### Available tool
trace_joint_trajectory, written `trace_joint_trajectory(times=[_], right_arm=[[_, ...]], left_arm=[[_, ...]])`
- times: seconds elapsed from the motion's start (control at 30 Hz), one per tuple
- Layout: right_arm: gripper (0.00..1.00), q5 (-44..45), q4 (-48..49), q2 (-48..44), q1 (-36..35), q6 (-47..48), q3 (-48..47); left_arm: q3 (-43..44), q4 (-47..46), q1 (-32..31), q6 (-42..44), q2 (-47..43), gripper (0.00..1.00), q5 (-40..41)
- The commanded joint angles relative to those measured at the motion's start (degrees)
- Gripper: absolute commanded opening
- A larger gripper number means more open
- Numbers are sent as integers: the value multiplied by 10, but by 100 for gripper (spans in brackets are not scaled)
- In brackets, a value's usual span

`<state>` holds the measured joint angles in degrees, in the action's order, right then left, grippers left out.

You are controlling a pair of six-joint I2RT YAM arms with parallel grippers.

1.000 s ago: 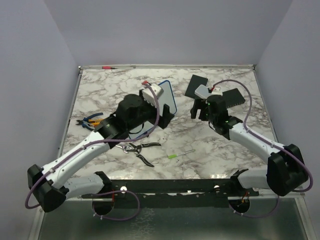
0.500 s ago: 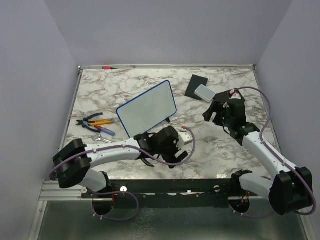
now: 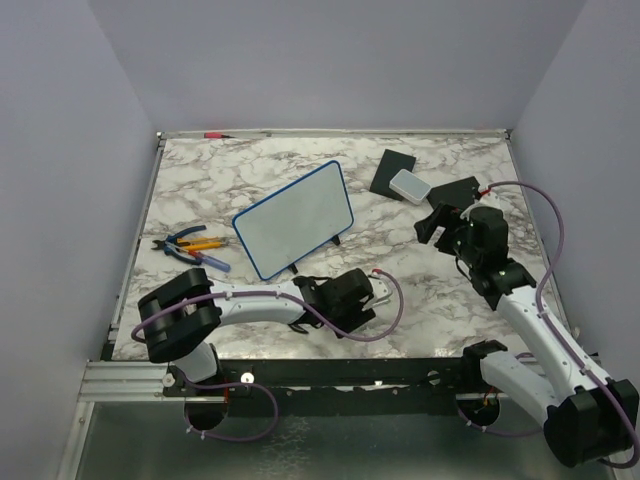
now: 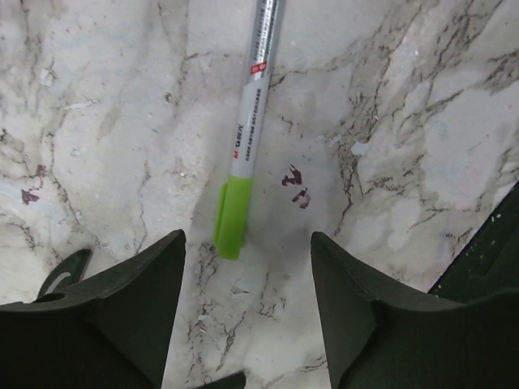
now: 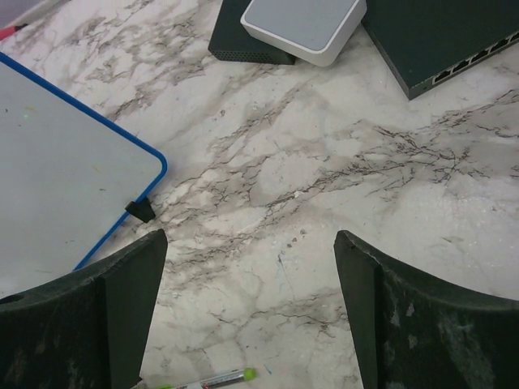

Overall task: Write a sentence on the whiteboard
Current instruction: Open the whiteboard marker at the center of the board.

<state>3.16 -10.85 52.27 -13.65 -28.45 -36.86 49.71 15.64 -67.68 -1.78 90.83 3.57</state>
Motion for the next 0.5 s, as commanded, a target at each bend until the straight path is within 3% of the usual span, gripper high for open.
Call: trace_joint_trajectory(times=[0.0,0.2,0.47], right_arm=[[87,3,-13,-22,0,-1,12],[87,-20,-6,-53,0,8,22],[86,-14,-38,-93,1,21,15]], left_arm=[[35,-1,-4,3,22,61,57],[51,13,-5,-10,53,36,50],[32,20,-15,-10,53,32,33]])
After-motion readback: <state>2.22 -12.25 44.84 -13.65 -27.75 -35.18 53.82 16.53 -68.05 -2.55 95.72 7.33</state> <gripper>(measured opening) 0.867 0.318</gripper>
